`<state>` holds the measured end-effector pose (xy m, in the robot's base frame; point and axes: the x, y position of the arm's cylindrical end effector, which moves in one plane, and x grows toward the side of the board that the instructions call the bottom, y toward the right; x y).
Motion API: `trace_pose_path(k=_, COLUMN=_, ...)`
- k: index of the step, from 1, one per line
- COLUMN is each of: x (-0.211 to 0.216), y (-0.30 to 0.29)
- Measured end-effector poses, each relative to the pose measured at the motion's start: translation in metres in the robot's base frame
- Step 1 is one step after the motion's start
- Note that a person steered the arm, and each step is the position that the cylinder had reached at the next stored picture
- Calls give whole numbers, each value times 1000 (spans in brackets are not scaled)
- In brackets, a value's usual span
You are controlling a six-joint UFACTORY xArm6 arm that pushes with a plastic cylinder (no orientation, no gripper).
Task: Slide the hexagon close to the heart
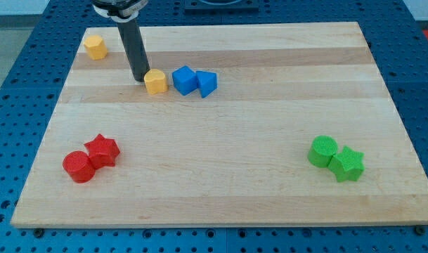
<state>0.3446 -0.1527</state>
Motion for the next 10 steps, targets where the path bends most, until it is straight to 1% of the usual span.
trace_pose_path(k=1, x=-10, y=-23)
trace_pose_path(k=2, x=-38, y=-26)
trace_pose_path(k=4, x=-62, y=9)
trace_pose_path(k=5, x=-113, y=-2)
trace_pose_path(k=6, x=-152, y=-57)
trace_pose_path(k=7, x=-153, y=-113)
trace_pose_path(k=8, x=-129, y=-144)
trace_pose_path(k=9, x=-79, y=-129)
trace_pose_path(k=10, x=-55, y=-119)
